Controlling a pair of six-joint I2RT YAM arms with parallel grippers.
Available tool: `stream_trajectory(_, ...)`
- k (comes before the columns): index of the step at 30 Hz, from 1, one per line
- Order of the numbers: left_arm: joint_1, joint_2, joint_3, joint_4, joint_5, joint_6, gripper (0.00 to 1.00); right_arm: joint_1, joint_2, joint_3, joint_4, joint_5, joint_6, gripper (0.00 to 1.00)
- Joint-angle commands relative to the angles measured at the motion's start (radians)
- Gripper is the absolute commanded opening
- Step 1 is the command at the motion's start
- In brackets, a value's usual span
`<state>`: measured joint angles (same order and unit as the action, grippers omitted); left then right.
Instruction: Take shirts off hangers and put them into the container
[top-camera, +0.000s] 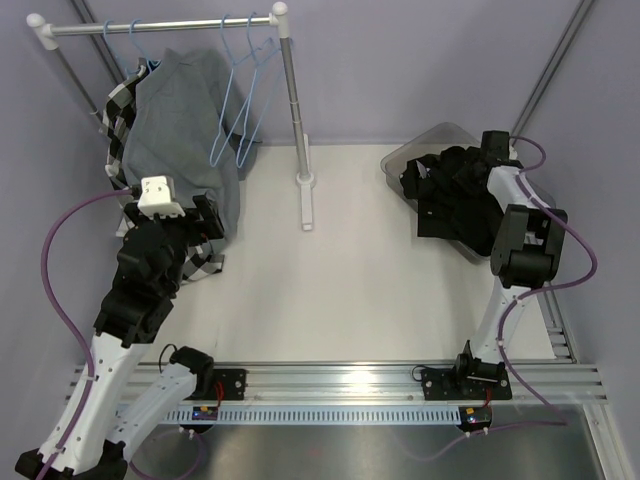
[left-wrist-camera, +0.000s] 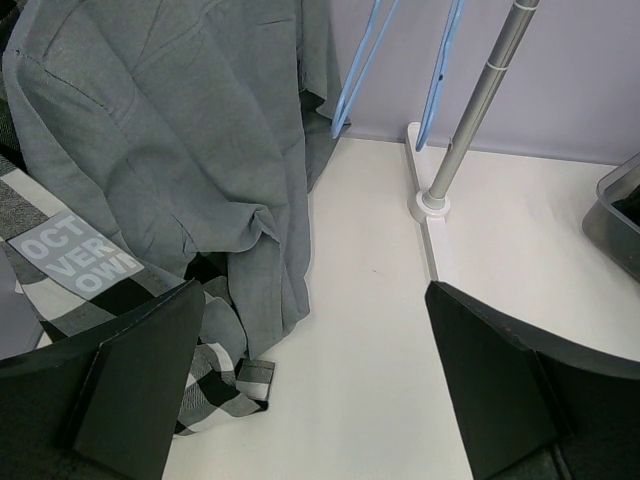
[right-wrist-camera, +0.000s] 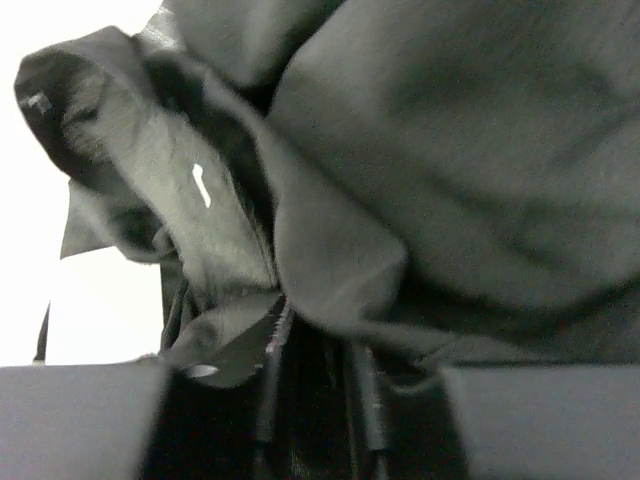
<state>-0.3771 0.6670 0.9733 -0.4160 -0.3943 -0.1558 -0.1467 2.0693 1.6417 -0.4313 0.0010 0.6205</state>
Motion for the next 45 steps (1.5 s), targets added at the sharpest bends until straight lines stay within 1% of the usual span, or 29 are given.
stream_trajectory(1,0.003,-0.004,0.001,0.059,-0.002,0.004,0.99,-0.005,-0.185,-0.063,0.06,-0.044,-0.105,0.38)
stream_trajectory(2,0.004,-0.004,0.001,0.059,0.0,0.004,0.99,-0.001,-0.214,-0.071,0.072,-0.051,-0.122,0.42)
stream_trajectory(3,0.003,-0.004,0.002,0.057,0.003,0.002,0.99,0.004,-0.268,-0.086,0.083,-0.053,-0.143,0.45)
stream_trajectory(5,0.003,-0.006,0.001,0.059,0.005,0.002,0.99,0.018,-0.311,-0.091,0.095,-0.042,-0.202,0.5)
stream_trajectory(6,0.003,-0.006,0.001,0.057,0.005,0.001,0.99,0.033,-0.343,-0.095,0.098,-0.042,-0.22,0.55)
stream_trajectory(8,0.003,-0.006,0.002,0.057,0.002,0.002,0.99,0.05,-0.371,-0.105,0.104,-0.041,-0.261,0.56)
stream_trajectory(10,0.004,-0.006,0.001,0.057,0.002,0.002,0.99,0.082,-0.405,-0.129,0.129,-0.03,-0.297,0.6)
stream_trajectory(12,0.003,-0.006,0.001,0.057,0.002,0.002,0.99,0.107,-0.419,-0.141,0.137,-0.018,-0.324,0.61)
stream_trajectory(14,0.004,-0.007,0.001,0.057,0.002,0.002,0.99,0.14,-0.433,-0.158,0.154,-0.054,-0.381,0.62)
stream_trajectory(15,0.004,-0.007,0.001,0.057,0.002,0.002,0.99,0.177,-0.433,-0.161,0.151,-0.074,-0.419,0.61)
stream_trajectory(16,0.003,-0.007,0.001,0.057,0.002,0.002,0.99,0.209,-0.43,-0.16,0.144,-0.123,-0.436,0.61)
stream_trajectory(20,0.004,-0.007,0.001,0.059,0.002,0.002,0.99,0.265,-0.385,-0.14,0.097,-0.191,-0.464,0.61)
stream_trajectory(23,0.004,-0.009,0.001,0.057,0.0,0.004,0.99,0.268,-0.345,-0.155,0.121,-0.24,-0.444,0.6)
stream_trajectory(26,0.003,-0.007,0.001,0.057,0.0,0.004,0.99,0.268,-0.278,-0.112,0.08,-0.268,-0.438,0.59)
stream_trajectory(28,0.004,-0.009,0.001,0.057,-0.001,0.004,0.99,0.266,-0.207,-0.059,0.051,-0.257,-0.417,0.58)
stream_trajectory(29,0.004,-0.009,0.001,0.057,-0.002,0.005,0.99,0.266,-0.207,-0.059,0.051,-0.239,-0.416,0.58)
stream_trajectory(32,0.003,-0.009,-0.001,0.057,-0.009,0.007,0.99,0.25,-0.143,0.003,0.009,-0.205,-0.381,0.56)
stream_trajectory(33,0.003,-0.009,-0.001,0.059,-0.011,0.009,0.99,0.222,-0.123,0.01,0.015,-0.202,-0.345,0.55)
stream_trajectory(36,0.004,-0.009,0.001,0.057,-0.011,0.009,0.99,0.167,-0.109,-0.006,0.038,-0.207,-0.259,0.53)
stream_trajectory(37,0.004,-0.009,-0.001,0.056,-0.009,0.009,0.99,0.132,-0.106,-0.017,0.048,-0.205,-0.242,0.53)
stream_trajectory(40,0.004,-0.012,0.001,0.059,-0.003,0.007,0.99,0.082,-0.072,-0.013,0.028,-0.185,-0.222,0.53)
stream_trajectory(45,0.004,-0.014,0.001,0.057,-0.005,0.007,0.99,0.07,0.017,0.05,-0.059,-0.164,-0.234,0.55)
